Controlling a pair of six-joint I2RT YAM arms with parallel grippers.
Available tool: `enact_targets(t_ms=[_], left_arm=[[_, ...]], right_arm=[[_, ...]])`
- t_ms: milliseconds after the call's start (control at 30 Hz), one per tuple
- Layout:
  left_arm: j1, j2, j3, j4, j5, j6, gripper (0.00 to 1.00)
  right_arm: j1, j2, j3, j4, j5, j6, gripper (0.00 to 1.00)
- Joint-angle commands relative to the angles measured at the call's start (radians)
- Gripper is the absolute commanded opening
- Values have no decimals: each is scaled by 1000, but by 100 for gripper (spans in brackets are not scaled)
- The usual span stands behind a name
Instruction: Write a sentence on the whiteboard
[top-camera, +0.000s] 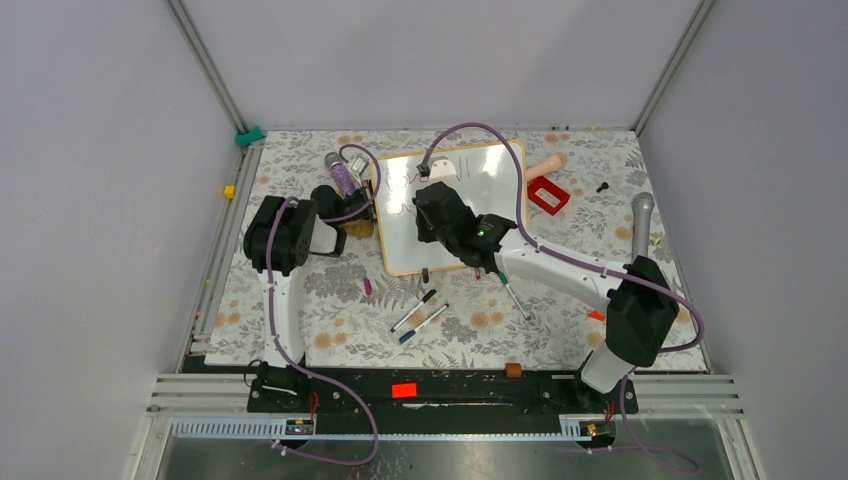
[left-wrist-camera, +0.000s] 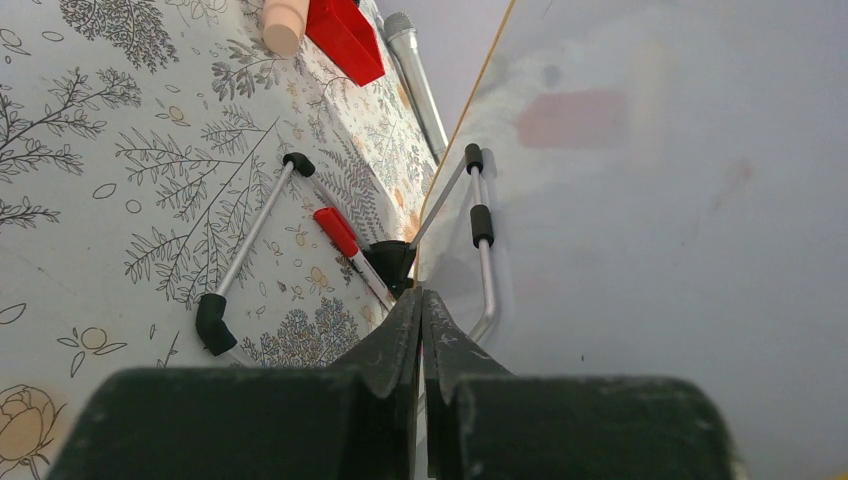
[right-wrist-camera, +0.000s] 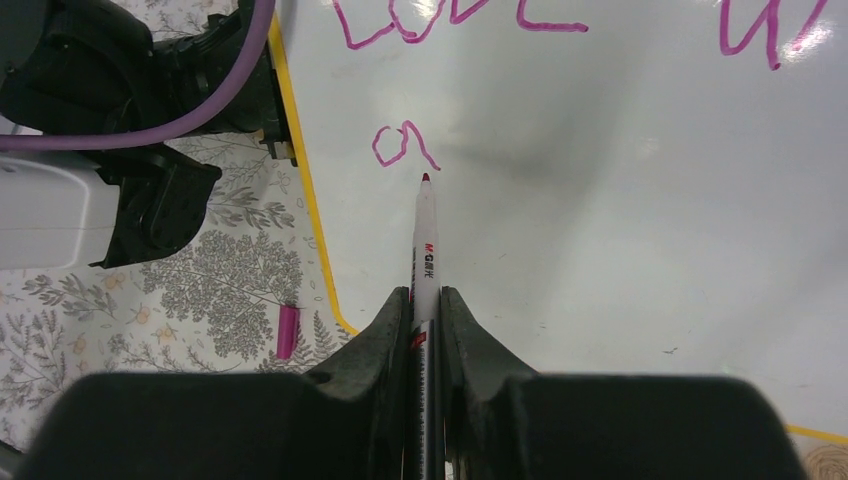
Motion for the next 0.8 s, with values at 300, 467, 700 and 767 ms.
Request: enact_targets(t_ms=[300,467,700,767], left_arm=[[-6,-23,28,59,5,19,0],[-5,-22,28,60,3,17,0],[-4,-24,28,58,4,19,0],[-5,-25,28,59,3,19,0]], right_arm=[[9,38,99,-34,97,-3,0],[9,61,126,-45,97,-11,0],[8,87,158,-61,93,-12,0],[8,86,158,-64,99,-14,0]])
